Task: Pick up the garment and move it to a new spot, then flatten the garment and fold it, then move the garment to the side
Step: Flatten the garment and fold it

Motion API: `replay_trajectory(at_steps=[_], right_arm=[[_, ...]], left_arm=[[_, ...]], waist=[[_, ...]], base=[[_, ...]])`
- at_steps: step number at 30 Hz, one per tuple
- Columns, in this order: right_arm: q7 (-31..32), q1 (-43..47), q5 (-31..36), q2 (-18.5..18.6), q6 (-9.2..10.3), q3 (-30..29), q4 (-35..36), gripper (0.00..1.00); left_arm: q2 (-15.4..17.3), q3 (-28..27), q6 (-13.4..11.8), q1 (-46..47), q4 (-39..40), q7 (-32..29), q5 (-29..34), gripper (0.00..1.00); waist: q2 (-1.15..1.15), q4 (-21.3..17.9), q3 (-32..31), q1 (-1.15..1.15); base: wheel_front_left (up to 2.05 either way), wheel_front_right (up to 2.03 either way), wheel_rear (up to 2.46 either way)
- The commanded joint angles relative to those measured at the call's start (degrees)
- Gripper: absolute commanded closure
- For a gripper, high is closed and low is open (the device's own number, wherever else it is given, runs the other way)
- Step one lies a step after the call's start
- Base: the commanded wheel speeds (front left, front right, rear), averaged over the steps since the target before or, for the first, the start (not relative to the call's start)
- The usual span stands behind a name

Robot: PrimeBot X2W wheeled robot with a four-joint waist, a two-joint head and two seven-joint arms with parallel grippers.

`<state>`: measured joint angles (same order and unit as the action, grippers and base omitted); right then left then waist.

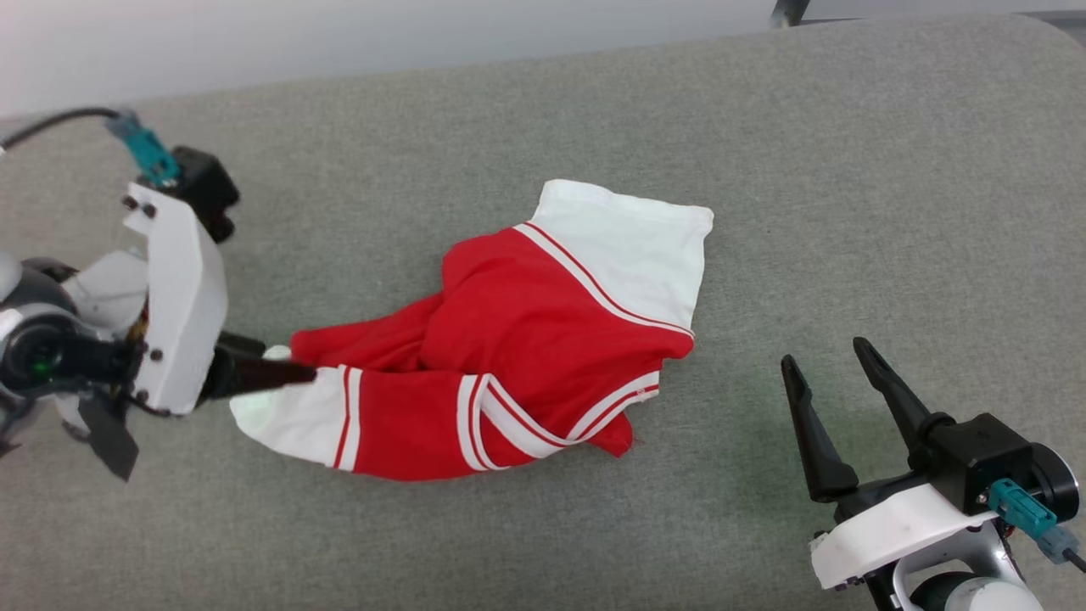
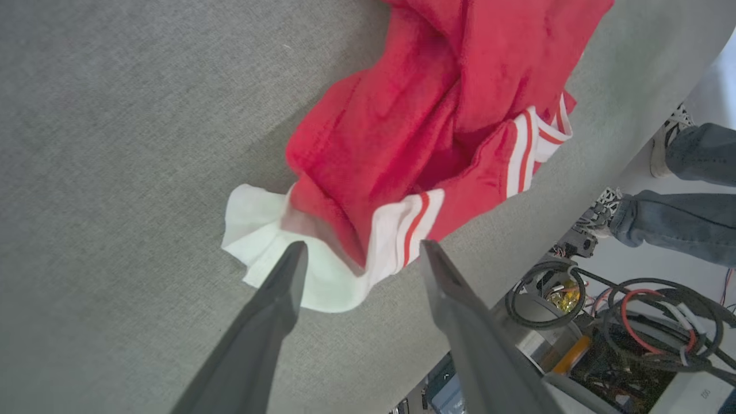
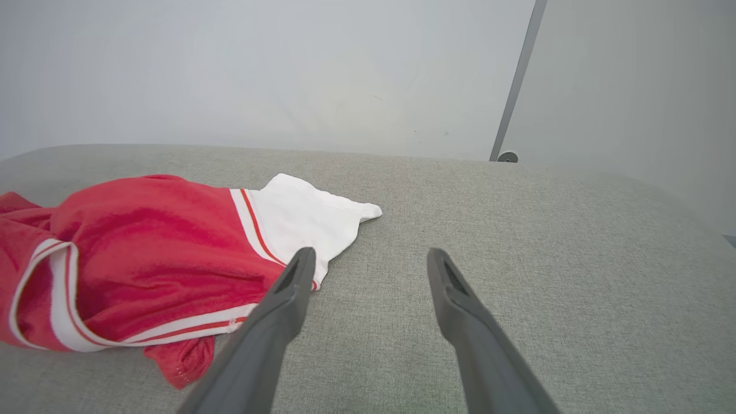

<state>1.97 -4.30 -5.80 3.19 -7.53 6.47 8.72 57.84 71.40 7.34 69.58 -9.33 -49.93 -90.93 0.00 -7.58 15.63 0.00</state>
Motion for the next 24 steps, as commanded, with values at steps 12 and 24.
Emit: replay_trajectory(at_steps=[12, 24], right_arm=[[-0.7, -0.69, -0.13, -0.28, 0.08, 0.2, -0.14, 0.0], [-0.46, -0.88, 0.12, -0.31, 0.08, -0.12, -0.5, 0.0]], left_arm=[[2.13, -0.16, 0.21, -1.26, 6.37, -0.45, 0.05, 0.0], [2.03, 0.33, 0.21, -2.74, 6.28, -1.84, -0.04, 1.0]], waist=[[0.0, -0.04, 0.94, 0.0], [0.0, -0.47, 0.98, 0.0]], base=[[0.0, 0.0, 0.0], [0.0, 0.0, 0.0]])
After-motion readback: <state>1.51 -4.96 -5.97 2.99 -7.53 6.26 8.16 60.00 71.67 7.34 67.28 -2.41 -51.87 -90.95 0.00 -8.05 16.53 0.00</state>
